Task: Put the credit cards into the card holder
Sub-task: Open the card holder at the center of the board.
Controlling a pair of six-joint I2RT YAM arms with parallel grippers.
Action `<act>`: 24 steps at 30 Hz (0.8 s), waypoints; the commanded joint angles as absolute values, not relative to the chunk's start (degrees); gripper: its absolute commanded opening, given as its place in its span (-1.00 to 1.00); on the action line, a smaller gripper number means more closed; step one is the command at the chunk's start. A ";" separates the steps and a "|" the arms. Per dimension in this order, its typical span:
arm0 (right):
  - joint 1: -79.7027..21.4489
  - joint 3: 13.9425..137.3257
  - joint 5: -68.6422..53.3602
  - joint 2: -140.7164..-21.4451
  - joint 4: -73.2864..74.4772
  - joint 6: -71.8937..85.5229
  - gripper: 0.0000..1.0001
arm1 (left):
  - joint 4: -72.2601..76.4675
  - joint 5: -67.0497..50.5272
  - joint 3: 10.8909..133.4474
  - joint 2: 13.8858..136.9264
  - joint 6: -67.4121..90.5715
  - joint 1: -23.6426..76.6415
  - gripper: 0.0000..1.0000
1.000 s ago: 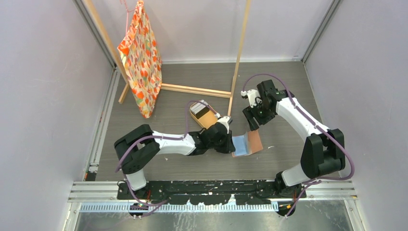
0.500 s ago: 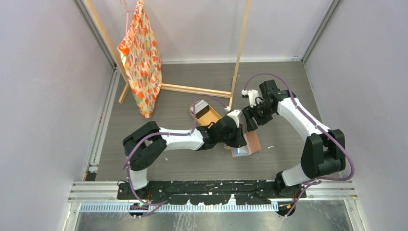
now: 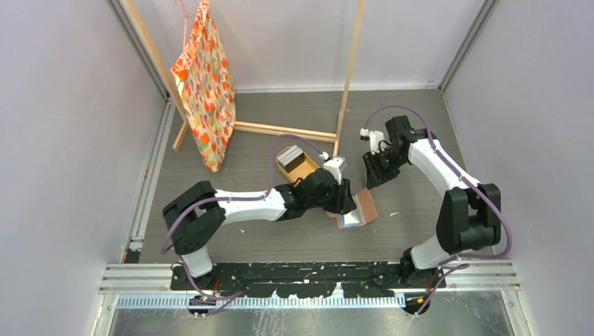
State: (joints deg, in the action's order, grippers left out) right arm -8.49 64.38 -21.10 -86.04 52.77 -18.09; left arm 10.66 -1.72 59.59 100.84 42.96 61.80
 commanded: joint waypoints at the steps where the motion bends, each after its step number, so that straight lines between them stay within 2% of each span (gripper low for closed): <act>1: -8.74 66.54 -20.08 -89.81 56.01 -19.72 -0.31 | 11.59 3.06 56.16 95.26 40.17 61.21 -0.06; 8: -8.71 66.38 -14.56 -92.70 55.95 -19.39 -0.37 | 13.95 0.87 54.59 97.50 43.59 60.75 0.14; 24: -9.87 66.50 -13.93 -95.76 56.77 -19.43 -0.43 | 12.85 -6.56 62.47 106.52 47.04 60.69 0.11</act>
